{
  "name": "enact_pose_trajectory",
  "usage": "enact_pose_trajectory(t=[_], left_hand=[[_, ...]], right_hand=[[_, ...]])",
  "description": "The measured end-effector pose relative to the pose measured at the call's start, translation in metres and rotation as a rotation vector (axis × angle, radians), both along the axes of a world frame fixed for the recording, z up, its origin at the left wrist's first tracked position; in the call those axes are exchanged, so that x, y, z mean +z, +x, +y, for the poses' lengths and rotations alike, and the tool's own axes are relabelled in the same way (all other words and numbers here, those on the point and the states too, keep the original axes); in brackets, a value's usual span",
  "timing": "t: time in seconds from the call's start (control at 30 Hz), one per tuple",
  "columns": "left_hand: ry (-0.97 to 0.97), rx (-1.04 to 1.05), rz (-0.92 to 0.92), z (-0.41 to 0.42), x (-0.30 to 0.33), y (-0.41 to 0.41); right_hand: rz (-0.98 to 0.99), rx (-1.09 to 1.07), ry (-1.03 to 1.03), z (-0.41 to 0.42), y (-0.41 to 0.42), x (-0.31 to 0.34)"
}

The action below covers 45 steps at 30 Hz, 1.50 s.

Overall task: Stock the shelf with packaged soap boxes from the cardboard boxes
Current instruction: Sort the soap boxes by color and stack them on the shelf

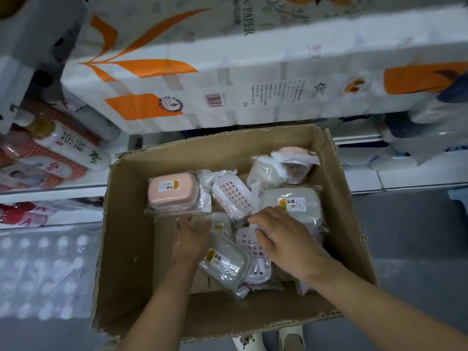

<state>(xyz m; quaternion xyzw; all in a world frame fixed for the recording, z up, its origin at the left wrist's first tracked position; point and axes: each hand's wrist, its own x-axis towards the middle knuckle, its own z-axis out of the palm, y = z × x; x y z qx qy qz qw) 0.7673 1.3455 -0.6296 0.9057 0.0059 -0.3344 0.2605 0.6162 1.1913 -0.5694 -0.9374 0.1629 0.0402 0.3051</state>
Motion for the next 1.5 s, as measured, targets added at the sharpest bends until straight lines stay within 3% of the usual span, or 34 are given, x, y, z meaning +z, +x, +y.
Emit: enact_pose_trajectory(t=[0.1,0.27,0.4,0.53,0.6,0.67,0.7,0.8,0.87,0.93,1.0,1.07,1.13,1.17,1.27,1.4,1.5], left_hand=[[-0.137,-0.069,0.243,0.01,-0.011,-0.011],[-0.11,-0.112,0.345,0.026,-0.018,-0.015],[-0.19,-0.056,0.396,0.041,-0.021,-0.01],[-0.228,-0.025,0.298,0.045,-0.022,-0.011],[-0.2,-0.079,0.127,0.043,-0.011,-0.015],[-0.3,-0.084,-0.014,0.037,0.007,-0.016],[-0.396,-0.021,-0.001,0.034,0.016,-0.014],[-0.726,0.318,0.397,0.016,0.04,-0.007],[-0.785,0.444,0.569,0.005,0.047,-0.004],[-0.781,0.585,0.569,-0.001,0.054,-0.001],[-0.748,0.739,0.508,0.003,0.053,0.004],[-0.653,0.847,0.405,0.019,0.042,0.013],[-0.487,0.925,0.325,0.035,0.033,0.02],[-0.417,0.962,0.297,0.041,0.026,0.023],[-0.371,1.044,0.308,0.046,0.005,0.033],[-0.395,1.121,0.413,0.042,-0.024,0.046],[-0.387,1.102,0.433,0.043,-0.035,0.048]], right_hand=[[0.0,0.03,-0.021,0.011,0.034,-0.012],[0.3,0.032,-0.429,0.017,0.097,-0.042],[0.475,0.072,-0.43,0.015,0.11,-0.06],[0.377,-0.08,-0.364,0.017,0.106,-0.051],[0.234,-0.211,-0.206,0.015,0.098,-0.042],[0.084,-0.35,0.171,0.009,0.089,-0.027],[0.017,-0.39,0.366,0.006,0.086,-0.02],[-0.026,-0.306,0.711,-0.001,0.078,-0.001],[0.063,-0.171,0.797,-0.003,0.075,0.002],[0.128,-0.059,0.671,-0.013,0.074,0.003],[0.024,-0.135,0.388,-0.036,0.075,0.011],[-0.124,-0.319,0.009,-0.075,0.076,0.012],[0.003,-0.379,-0.446,-0.112,0.082,0.004],[0.151,-0.377,-0.484,-0.124,0.086,-0.002],[0.493,-0.366,-0.229,-0.128,0.102,-0.015],[0.517,-0.429,-0.301,-0.122,0.113,-0.023],[0.566,-0.52,-0.194,-0.115,0.107,-0.031]])
